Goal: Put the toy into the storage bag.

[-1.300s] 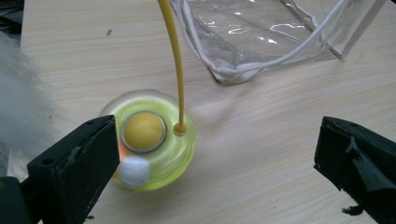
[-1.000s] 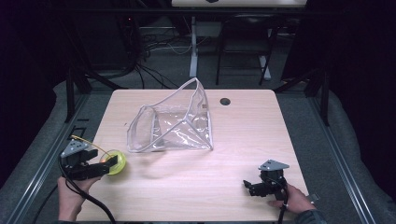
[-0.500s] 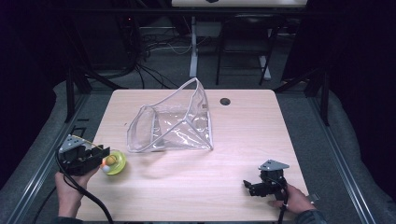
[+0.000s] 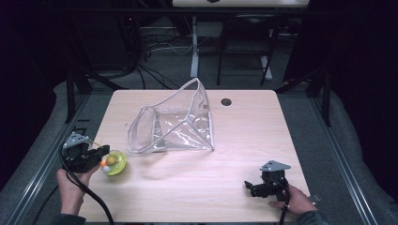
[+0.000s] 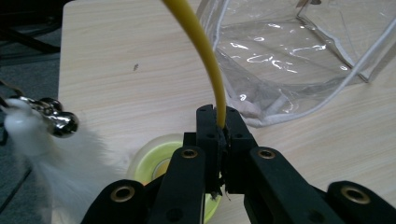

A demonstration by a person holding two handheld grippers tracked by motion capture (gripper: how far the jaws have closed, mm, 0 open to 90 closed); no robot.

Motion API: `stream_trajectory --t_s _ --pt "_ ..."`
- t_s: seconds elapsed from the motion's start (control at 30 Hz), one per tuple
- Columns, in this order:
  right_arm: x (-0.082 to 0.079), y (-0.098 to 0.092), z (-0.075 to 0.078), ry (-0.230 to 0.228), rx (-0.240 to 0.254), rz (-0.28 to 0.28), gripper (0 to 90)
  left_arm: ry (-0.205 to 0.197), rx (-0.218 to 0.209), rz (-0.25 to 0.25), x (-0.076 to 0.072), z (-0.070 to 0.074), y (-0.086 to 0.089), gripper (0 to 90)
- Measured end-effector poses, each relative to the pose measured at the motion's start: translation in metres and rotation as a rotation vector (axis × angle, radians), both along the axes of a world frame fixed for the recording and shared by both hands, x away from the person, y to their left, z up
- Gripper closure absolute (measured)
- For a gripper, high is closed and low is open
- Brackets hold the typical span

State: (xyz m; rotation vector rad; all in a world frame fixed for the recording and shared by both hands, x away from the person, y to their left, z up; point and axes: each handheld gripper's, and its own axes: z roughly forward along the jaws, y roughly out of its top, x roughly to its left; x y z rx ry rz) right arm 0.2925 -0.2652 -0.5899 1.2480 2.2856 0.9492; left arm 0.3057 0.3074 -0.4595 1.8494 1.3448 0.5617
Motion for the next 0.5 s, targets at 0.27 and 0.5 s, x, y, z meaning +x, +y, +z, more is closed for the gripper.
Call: stream_trajectory --t_s 0.27,0.5 --pt "0.000 0.000 0.000 0.000 0.001 0.000 0.0 -0.010 0.022 -0.004 0.010 0.007 0.002 88.4" --pt "0.000 0.000 0.000 0.000 0.001 0.000 0.0 -0.027 0.018 0.018 0.020 0.013 0.008 88.4"
